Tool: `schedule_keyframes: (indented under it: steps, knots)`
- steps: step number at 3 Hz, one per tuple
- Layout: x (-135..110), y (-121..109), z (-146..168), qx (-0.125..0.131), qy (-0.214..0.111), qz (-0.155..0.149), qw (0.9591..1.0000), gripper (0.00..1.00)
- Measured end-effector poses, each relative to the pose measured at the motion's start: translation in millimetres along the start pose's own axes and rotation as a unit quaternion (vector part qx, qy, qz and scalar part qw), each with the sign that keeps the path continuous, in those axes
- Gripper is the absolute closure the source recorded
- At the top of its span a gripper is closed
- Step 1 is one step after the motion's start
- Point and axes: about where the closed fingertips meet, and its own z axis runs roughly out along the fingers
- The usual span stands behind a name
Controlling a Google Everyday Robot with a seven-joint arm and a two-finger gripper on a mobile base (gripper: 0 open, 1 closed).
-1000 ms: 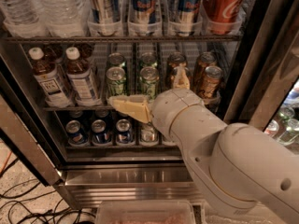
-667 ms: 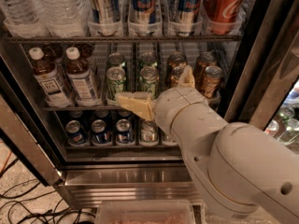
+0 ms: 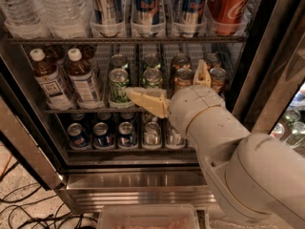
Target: Pick redbull can from top shelf of fridge
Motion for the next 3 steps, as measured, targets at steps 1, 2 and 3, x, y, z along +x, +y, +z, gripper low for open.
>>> schedule_keyframes:
  steps: [1,2,3]
  knots:
    - [-6.8,-10.2,0.0,0.001,-0.034,-0.005,0.9994,0.0]
    - [-15.1,-21.2,-3.8,0.015,-0.047,-0.014,0.9987,0.0]
    - [-25.3,-30.8,-8.7,0.031,-0.051,-0.025,0.9979,0.0]
